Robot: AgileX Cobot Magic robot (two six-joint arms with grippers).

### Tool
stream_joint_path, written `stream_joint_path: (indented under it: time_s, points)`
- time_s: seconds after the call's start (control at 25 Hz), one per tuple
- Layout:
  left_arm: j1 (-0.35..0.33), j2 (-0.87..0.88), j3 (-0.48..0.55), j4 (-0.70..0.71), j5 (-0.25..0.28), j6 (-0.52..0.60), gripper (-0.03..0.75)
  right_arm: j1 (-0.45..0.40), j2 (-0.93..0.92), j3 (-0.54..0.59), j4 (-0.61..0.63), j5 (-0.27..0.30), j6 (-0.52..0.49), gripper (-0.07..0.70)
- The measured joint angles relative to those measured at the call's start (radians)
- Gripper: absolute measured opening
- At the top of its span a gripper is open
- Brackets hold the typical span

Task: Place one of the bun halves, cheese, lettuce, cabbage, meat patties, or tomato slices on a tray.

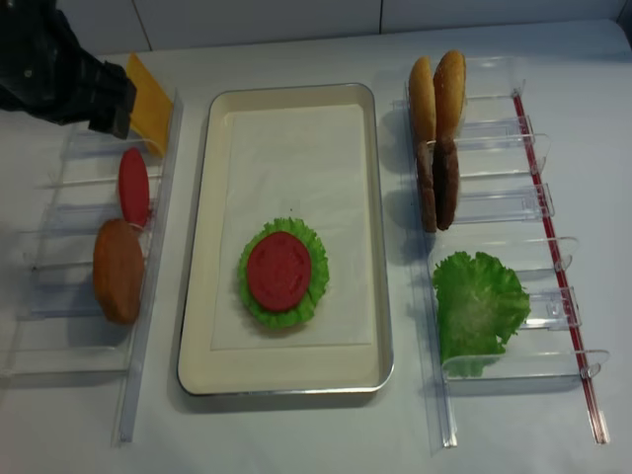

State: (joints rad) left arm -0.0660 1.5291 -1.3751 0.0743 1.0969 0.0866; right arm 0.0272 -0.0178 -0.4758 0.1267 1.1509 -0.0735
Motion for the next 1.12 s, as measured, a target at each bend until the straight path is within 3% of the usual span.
stream_joint_path:
  time_s: [0.2,0.56,0.92,1.12]
  points:
    - [0.000,-0.127,0.078,-0.046,0.063,0.019,0.582,0.000,0.000,0.000,0.000,0.000,0.000,0.692]
    - [0.000,-0.551,0.424,-0.052,0.048,0.020,0.545,0.000,0.000,0.000,0.000,0.000,0.000,0.692]
    - [0.000,-1.071,0.654,-0.055,0.046,-0.029,0.543,0.000,0.000,0.000,0.000,0.000,0.000,0.692]
    - [0.000,-1.274,0.755,-0.055,0.063,-0.043,0.542,0.000,0.000,0.000,0.000,0.000,0.000,0.692]
